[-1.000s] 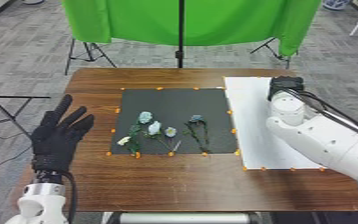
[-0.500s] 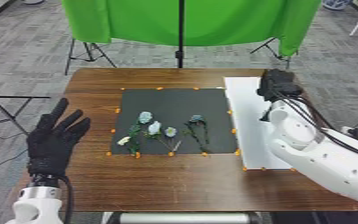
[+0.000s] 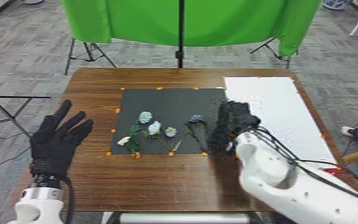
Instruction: Arrange flowers
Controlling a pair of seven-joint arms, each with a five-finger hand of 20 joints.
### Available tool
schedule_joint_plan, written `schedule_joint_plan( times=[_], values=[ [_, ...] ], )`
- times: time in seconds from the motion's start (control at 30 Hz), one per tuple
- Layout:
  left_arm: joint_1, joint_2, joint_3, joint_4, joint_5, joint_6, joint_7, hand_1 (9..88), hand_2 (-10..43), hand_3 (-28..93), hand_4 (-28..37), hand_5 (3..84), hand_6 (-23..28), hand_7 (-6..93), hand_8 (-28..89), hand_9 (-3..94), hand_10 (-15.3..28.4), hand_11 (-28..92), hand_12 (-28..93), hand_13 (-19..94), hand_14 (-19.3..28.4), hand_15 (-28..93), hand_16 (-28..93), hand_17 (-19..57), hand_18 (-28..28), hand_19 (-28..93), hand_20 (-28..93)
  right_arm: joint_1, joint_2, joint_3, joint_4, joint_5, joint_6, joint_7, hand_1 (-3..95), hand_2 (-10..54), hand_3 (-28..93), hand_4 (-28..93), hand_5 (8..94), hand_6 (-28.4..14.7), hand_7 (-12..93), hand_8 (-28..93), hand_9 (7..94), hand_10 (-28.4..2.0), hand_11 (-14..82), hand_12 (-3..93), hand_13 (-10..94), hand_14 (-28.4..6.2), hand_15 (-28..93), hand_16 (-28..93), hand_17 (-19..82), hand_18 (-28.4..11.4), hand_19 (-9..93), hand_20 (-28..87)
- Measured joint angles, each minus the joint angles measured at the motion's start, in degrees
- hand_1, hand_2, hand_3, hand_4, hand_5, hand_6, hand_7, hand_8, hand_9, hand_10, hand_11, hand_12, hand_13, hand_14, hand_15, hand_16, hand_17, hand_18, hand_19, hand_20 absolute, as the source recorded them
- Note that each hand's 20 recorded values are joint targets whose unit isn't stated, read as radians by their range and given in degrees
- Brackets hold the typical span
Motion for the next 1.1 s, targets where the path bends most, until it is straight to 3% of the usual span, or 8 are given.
schedule_joint_plan(
  times=[0.13,0.3,0.5,0.9,1.1],
  values=[
    [0.15,0.00,0.00,0.00,0.00,0.00,-0.07,17.7,10.0,74,-28.3,31.1,4.9,12.1,-11,29.7,18.7,21,10,23,28.4,50,-8,-8.3,28.4,50,25,-2.63,-0.03,0.20,-1.23,-1.46,-1.06,-0.75,39.6,-9.5,74,-28,75.3,3.8,13,-10,83.1,-9.6,36.9,20.0,67,-8.5,76,20,22,-22.9,85,53],
    [0.18,0.41,0.39,0.00,-0.17,0.05,-0.07,17.8,9.9,74,-28.3,31.1,4.9,12.1,-11,29.7,18.6,22,11,23,28.4,50,-8,-8.3,28.4,51,25,-5.16,-0.08,3.24,-2.64,-2.13,-4.07,-2.06,36.3,-9.5,72,-28,69.5,2.6,13,-13,80.1,-10.3,40.4,20.1,65,-9.9,78,20,21,-23.7,85,54],
    [0.22,0.99,0.76,0.03,-0.22,0.06,0.02,18.0,9.9,74,-28.3,31.1,5.0,12.0,-11,29.7,18.6,22,10,23,28.4,50,-8,-8.3,28.4,51,25,-7.00,0.56,5.35,-4.62,-2.27,-5.58,-2.44,34.8,-9.5,71,-28,68.6,2.3,13,-12,79.0,-10.9,44.7,20.5,65,-10.4,80,20,20,-24.0,85,55],
    [0.46,0.89,0.77,0.04,-0.26,0.11,0.08,17.9,9.7,74,-28.3,31.2,4.9,11.9,-11,29.7,18.7,21,11,23,28.4,51,-8,-8.4,28.4,51,25,-10.65,1.51,12.71,-10.66,5.05,-5.39,-4.08,33.2,-9.5,70,-28,65.4,1.7,12,-12,75.7,-11.8,44.9,19.7,62,-11.1,81,20,19,-23.6,83,56],
    [-0.39,-0.09,0.86,0.52,-0.11,-0.06,-0.12,17.4,9.5,74,-28.3,31.4,4.7,12.1,-11,29.7,18.5,21,11,23,28.4,50,-8,-8.4,28.4,51,25,-16.71,-0.81,25.65,-13.87,21.08,-5.22,-8.11,33.1,-9.5,72,-28,64.3,2.1,13,-12,72.0,-12.5,43.0,18.7,57,-11.7,81,19,16,-22.8,81,57]
  ],
)
